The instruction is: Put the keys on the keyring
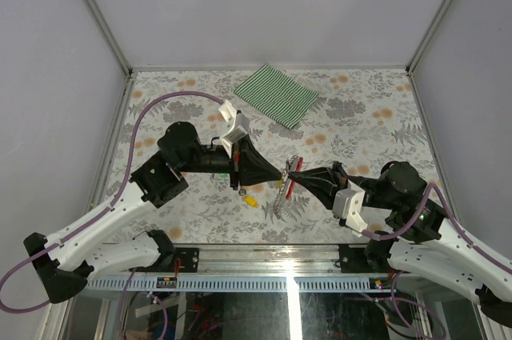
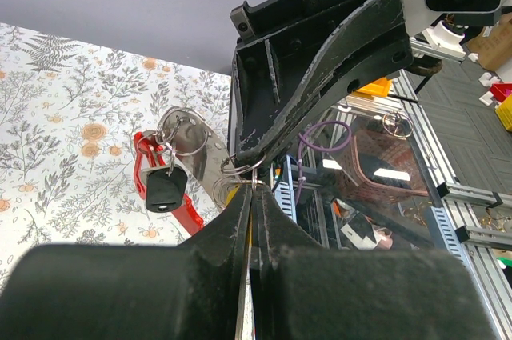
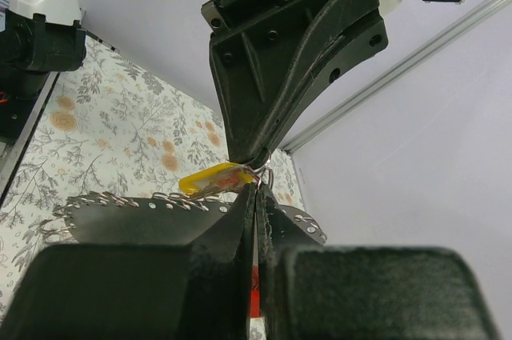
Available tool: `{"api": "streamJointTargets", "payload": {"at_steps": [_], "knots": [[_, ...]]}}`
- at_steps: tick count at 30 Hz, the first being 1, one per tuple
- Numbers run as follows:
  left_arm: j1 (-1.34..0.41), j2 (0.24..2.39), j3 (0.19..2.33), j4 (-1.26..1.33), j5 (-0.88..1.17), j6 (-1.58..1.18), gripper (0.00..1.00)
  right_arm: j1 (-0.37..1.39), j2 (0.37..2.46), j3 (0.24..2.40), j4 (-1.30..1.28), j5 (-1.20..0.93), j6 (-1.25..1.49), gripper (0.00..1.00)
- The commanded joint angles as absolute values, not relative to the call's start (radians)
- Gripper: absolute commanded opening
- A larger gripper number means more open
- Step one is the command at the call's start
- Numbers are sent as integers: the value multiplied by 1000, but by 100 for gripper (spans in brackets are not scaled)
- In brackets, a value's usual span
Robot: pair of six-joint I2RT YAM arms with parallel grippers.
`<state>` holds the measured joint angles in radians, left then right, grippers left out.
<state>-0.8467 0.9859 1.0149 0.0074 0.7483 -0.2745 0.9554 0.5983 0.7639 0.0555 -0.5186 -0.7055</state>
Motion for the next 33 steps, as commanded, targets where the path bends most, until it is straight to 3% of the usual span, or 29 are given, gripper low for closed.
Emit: {"api": "streamJointTargets", "payload": {"at_steps": [1,33], "knots": [[-852,973,1034,58,711,-268,0,962,601,814,85,-571,-689,0],[-852,989,1021,41,712,-268,0,961,583,812,190,-602,-603,0]]}}
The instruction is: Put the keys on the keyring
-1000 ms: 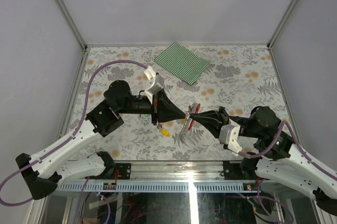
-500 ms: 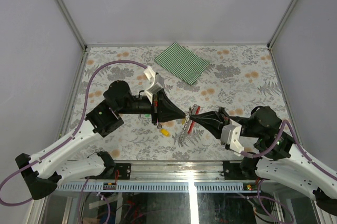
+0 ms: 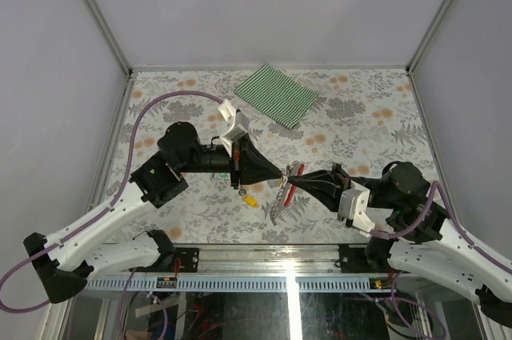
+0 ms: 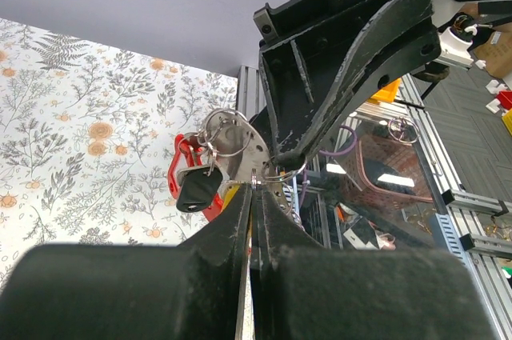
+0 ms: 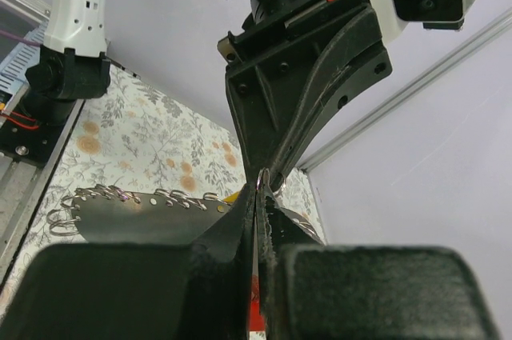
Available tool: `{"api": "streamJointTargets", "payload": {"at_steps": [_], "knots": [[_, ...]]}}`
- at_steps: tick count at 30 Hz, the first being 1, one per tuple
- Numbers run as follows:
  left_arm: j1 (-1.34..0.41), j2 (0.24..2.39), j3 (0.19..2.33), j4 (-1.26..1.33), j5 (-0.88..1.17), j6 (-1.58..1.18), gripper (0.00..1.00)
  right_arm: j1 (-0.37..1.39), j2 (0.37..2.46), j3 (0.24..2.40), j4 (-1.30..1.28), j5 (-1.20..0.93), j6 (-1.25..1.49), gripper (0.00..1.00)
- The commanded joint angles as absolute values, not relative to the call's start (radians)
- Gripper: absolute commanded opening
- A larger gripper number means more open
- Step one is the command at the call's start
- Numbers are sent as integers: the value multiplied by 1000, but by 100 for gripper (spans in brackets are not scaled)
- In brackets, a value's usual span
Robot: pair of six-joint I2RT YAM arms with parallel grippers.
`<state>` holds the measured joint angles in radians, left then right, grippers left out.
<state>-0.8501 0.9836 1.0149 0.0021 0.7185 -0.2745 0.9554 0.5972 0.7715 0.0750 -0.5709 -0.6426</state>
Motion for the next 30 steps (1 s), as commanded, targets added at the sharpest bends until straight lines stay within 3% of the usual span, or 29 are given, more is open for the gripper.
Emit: {"api": "streamJointTargets", "payload": {"at_steps": [1,13,30], "knots": [[-852,991,1023,41,715,-268,0,960,582,809,199,-601,-597,0],[-851,995,1029,37,731,-264,0,961,572,782,273,-523,-550,0],[-851,936,1016,57,717,-235,0,961,575,799,141,-515,-676,0]]}}
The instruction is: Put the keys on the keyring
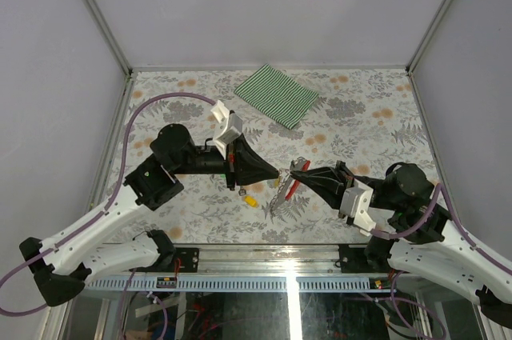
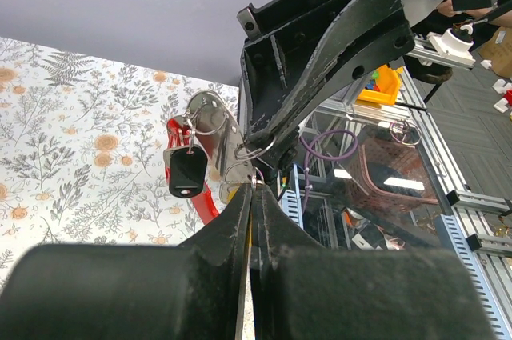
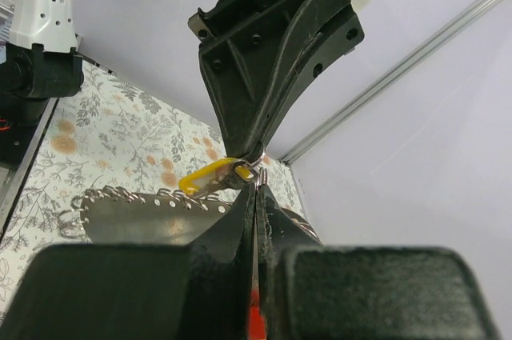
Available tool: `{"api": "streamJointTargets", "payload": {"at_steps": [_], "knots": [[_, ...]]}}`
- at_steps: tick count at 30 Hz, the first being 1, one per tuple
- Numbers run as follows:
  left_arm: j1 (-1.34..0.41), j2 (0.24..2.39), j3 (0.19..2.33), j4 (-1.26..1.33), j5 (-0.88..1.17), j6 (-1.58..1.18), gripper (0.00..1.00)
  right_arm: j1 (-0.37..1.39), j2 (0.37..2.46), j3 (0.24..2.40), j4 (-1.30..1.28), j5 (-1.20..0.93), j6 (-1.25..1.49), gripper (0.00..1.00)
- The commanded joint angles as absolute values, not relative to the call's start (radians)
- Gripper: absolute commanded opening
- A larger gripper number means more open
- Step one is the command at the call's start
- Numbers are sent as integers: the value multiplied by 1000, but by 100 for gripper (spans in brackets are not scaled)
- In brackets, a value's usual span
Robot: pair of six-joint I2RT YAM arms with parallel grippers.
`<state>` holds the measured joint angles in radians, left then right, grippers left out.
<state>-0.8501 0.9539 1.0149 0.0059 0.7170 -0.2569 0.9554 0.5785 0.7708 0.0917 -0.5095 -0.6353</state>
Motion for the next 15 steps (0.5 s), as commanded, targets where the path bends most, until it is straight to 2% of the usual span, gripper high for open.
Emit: {"api": "streamJointTargets", "payload": {"at_steps": [1,15], "knots": [[-852,934,1015,59,720,-236,0,962,574,799,140,-519,-681,0],[-853,951,1014,75,757,-253,0,961,594,823,86,-546,-806,0]]}}
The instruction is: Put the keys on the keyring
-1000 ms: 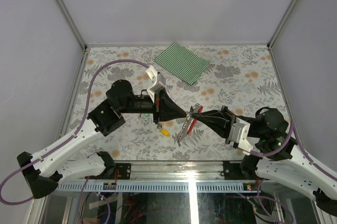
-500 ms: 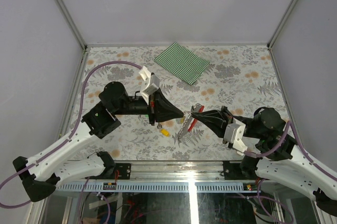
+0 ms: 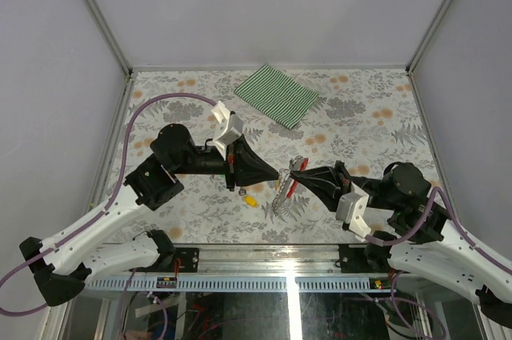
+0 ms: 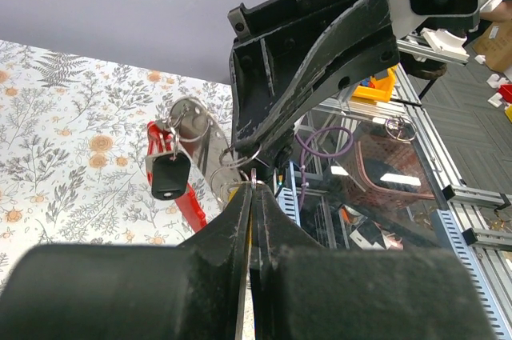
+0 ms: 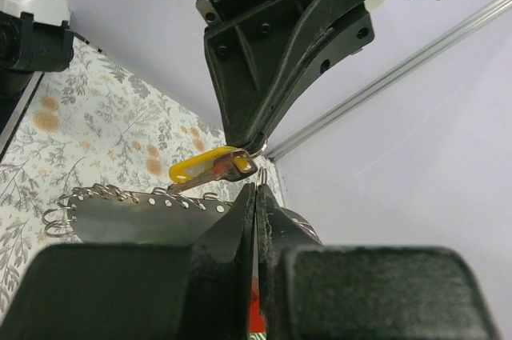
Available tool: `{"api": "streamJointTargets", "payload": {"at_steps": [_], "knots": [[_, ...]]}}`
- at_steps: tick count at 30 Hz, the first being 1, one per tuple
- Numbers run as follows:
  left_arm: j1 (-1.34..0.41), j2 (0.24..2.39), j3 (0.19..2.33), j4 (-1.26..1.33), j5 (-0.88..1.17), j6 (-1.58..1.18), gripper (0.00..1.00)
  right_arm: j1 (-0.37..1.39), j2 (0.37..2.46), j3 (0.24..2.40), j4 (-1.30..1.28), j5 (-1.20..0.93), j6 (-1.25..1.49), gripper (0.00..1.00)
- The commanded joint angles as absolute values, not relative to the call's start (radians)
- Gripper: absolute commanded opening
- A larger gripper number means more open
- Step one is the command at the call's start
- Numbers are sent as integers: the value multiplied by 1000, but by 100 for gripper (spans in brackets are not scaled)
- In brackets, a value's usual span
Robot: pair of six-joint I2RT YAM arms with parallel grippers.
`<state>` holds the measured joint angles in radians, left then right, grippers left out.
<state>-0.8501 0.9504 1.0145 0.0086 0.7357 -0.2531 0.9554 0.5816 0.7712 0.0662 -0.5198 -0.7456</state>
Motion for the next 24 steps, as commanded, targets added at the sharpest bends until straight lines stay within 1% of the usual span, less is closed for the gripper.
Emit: {"api": "streamJointTargets", "payload": {"at_steps": [1,24], "knots": [[-852,951,1014,75,756,-254,0,960,597,827,81,-546,-813,0],[-854,969,1013,75,770,-258,0,961,611,841,97,-557,-803,0]]}}
